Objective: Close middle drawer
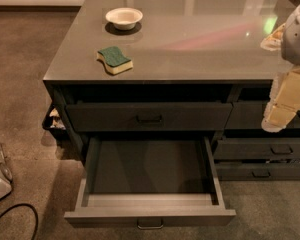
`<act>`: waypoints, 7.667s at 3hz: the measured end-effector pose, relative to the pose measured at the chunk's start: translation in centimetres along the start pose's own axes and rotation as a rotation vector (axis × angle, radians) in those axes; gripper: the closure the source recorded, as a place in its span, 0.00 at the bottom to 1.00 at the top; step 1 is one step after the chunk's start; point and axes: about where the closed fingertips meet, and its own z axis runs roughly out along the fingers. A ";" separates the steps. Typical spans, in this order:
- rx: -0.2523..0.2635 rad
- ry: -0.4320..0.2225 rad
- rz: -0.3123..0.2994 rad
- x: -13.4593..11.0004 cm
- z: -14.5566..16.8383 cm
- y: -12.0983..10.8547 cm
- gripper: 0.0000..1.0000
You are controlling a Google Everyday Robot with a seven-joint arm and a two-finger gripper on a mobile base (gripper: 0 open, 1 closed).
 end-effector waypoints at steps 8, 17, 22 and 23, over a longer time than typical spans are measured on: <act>-0.294 -0.119 0.124 4.5 41.7 19.0 0.65; -0.262 -0.213 0.161 -3.3 57.0 16.3 0.00; -0.127 -0.055 0.326 6.5 65.9 3.3 0.65; -0.080 -0.070 0.354 6.1 65.4 0.8 0.63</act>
Offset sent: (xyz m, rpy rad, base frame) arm 0.0022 0.0163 -0.0677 -0.0379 0.0091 0.0774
